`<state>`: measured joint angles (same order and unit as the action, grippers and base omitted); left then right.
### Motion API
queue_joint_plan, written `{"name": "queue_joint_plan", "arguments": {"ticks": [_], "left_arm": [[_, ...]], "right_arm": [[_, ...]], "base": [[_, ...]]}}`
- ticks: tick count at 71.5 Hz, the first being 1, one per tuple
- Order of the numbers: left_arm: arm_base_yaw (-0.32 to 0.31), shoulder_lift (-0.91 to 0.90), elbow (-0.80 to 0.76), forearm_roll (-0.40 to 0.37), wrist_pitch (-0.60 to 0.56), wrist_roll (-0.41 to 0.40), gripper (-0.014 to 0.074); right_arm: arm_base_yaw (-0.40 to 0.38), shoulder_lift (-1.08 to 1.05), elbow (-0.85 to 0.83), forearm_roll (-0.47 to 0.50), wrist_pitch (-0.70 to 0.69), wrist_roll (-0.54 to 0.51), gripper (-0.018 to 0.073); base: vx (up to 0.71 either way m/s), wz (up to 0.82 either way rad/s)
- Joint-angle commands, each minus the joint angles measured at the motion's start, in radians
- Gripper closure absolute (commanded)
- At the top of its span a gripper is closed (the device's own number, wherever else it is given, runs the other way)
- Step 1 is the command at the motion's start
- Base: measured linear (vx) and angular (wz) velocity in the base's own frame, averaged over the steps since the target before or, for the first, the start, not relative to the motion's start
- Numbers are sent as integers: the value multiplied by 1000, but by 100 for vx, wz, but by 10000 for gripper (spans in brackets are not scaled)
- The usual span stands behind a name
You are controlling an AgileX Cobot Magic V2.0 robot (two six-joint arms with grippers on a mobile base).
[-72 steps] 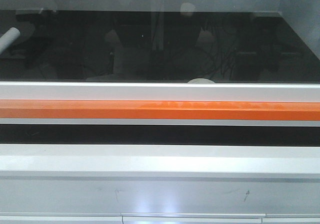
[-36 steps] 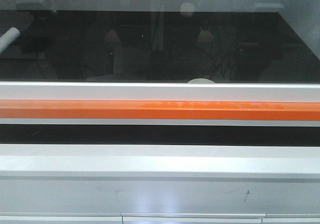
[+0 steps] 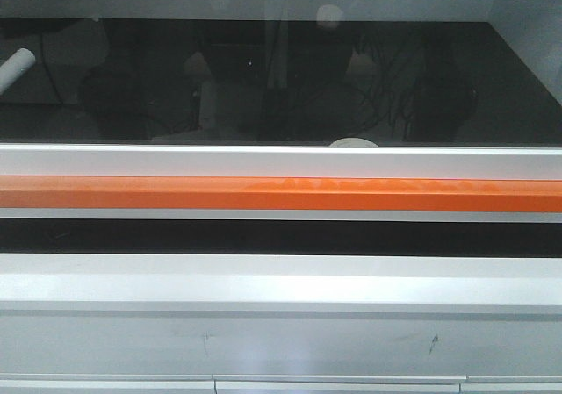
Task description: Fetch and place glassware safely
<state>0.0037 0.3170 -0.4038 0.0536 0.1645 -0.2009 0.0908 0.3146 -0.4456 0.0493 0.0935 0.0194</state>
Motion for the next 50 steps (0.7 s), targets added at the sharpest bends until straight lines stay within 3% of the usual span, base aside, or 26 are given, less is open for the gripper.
{"name": "queue_joint_plan", "arguments": {"ticks": [1,12,28,40,50], "left_arm": [[-32,38,-35,-2,-39,1,603],[-71,38,-35,4,-43,1,603],[-73,55,-36,3,-78,-1,603],[-80,144,-36,2,-22,0,603],[-80,192,4,-3,-29,13,603]], "right_arm": [[-6,80,-42,0,-66,-3,563],[-6,138,-42,0,-66,-3,563],[-6,160,-42,0,-128,-3,563],[-6,216,-39,-4,-46,-7,563],[-6,222,68,-1,-191,-2,563]], "base": [[0,0],[0,0],[0,0],[0,0],[0,0]]}}
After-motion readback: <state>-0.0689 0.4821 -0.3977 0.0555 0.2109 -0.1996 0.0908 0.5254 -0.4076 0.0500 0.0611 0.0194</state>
